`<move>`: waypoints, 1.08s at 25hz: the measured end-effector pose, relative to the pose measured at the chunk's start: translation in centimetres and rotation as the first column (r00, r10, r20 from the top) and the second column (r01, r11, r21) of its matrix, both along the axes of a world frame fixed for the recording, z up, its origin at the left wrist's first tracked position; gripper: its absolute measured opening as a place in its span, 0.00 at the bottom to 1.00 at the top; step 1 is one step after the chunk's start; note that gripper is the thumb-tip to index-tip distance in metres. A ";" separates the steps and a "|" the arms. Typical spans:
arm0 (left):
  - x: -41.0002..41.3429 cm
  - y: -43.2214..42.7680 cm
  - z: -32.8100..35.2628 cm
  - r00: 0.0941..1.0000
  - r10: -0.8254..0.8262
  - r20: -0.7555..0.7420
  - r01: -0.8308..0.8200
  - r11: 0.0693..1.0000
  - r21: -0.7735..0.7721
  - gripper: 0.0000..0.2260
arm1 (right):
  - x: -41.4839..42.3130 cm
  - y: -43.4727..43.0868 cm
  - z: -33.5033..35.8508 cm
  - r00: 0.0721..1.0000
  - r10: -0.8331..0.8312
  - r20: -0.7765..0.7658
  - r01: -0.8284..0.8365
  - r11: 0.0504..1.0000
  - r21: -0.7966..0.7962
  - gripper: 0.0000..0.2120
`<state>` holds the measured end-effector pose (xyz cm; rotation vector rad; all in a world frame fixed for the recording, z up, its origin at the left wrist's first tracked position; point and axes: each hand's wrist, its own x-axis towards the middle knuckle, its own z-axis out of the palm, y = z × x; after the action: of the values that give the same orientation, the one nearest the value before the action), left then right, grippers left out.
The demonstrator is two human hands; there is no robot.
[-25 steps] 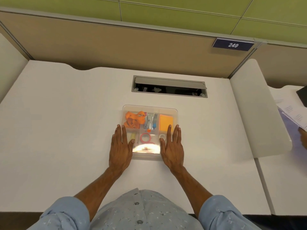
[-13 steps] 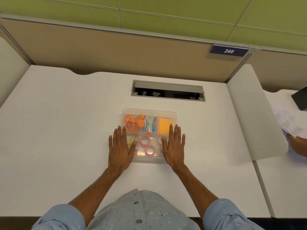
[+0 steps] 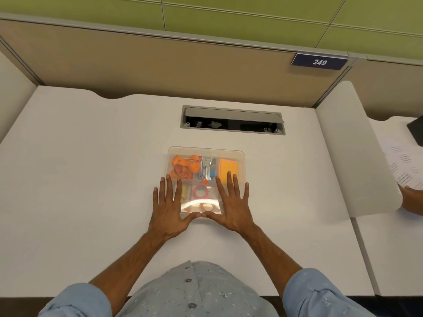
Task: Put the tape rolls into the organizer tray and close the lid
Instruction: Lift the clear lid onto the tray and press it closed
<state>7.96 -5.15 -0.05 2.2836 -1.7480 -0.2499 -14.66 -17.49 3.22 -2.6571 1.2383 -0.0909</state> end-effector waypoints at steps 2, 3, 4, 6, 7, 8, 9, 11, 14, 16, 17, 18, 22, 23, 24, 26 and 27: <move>0.0 0.0 0.0 1.000 -0.007 0.009 0.006 1.000 0.008 0.58 | 0.0 0.0 0.1 1.000 -0.004 0.010 0.004 1.000 -0.003 0.58; 0.1 -0.1 0.2 1.000 0.000 0.002 0.000 1.000 0.009 0.58 | 0.1 0.0 0.2 1.000 -0.015 0.021 0.015 1.000 0.003 0.59; 0.2 -0.1 0.5 1.000 0.009 -0.013 -0.009 1.000 0.016 0.58 | 0.2 -0.1 0.4 0.999 -0.026 0.032 0.026 0.999 0.019 0.60; 0.0 0.0 1.2 0.999 0.027 -0.044 -0.026 0.999 0.018 0.54 | 0.2 -0.1 0.8 0.997 -0.036 0.068 0.034 0.999 0.033 0.59; -0.1 0.0 1.6 0.998 0.034 -0.051 -0.034 0.999 -0.004 0.51 | 0.3 -0.2 1.0 0.995 -0.034 0.095 0.032 0.999 0.020 0.58; -0.1 -0.1 2.1 0.997 0.040 -0.062 -0.042 0.999 -0.031 0.49 | 0.4 -0.5 1.3 0.992 -0.033 0.119 0.032 0.999 0.009 0.55; 0.0 -0.5 2.7 0.996 0.046 -0.079 -0.050 0.997 -0.052 0.47 | 0.7 -0.9 1.6 0.989 -0.040 0.139 0.040 0.999 0.007 0.53; 0.6 -2.1 3.4 0.993 0.053 -0.102 -0.062 0.995 -0.084 0.44 | 1.3 -2.5 1.9 0.986 -0.079 0.147 0.078 0.997 0.010 0.46; 2.1 -5.9 3.7 0.993 0.073 -0.090 -0.082 0.991 -0.108 0.41 | 2.3 -5.8 1.1 0.979 -0.166 0.117 0.165 0.986 0.022 0.36; 3.2 -8.4 3.6 0.995 0.073 -0.068 -0.078 0.993 -0.085 0.39 | 2.8 -8.0 0.5 0.971 -0.221 0.095 0.219 0.975 0.027 0.34; 3.7 -9.4 3.4 0.996 0.068 -0.055 -0.072 0.995 -0.065 0.38 | 3.0 -8.9 0.3 0.967 -0.242 0.082 0.241 0.970 0.027 0.34; 4.1 -10.1 3.0 0.997 0.063 -0.044 -0.065 0.997 -0.045 0.38 | 3.2 -9.5 0.2 0.964 -0.255 0.070 0.254 0.967 0.026 0.35; 4.5 -11.4 1.5 0.997 0.078 -0.022 -0.078 0.997 -0.006 0.37 | 3.9 -10.2 -0.4 0.964 -0.261 0.048 0.260 0.965 0.012 0.38; 4.5 -11.4 1.2 0.996 0.086 -0.023 -0.086 0.996 -0.007 0.36 | 4.0 -10.1 -0.7 0.962 -0.268 0.044 0.268 0.963 0.013 0.37; 4.4 -11.4 1.1 0.996 0.091 -0.024 -0.091 0.996 -0.007 0.36 | 4.1 -10.0 -0.8 0.960 -0.278 0.037 0.277 0.961 0.021 0.37; 4.3 -11.4 0.9 0.996 0.091 -0.013 -0.091 0.996 -0.005 0.36 | 4.2 -9.9 -0.9 0.957 -0.290 0.033 0.288 0.956 0.052 0.37; 4.2 -11.3 0.8 0.996 0.086 -0.011 -0.086 0.996 -0.004 0.37 | 4.2 -9.9 -1.0 0.957 -0.289 0.034 0.286 0.955 0.074 0.37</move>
<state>12.21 -16.49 0.74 2.3433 -1.6380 -0.2412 -10.51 -27.43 2.26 -2.3864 1.5757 -0.1490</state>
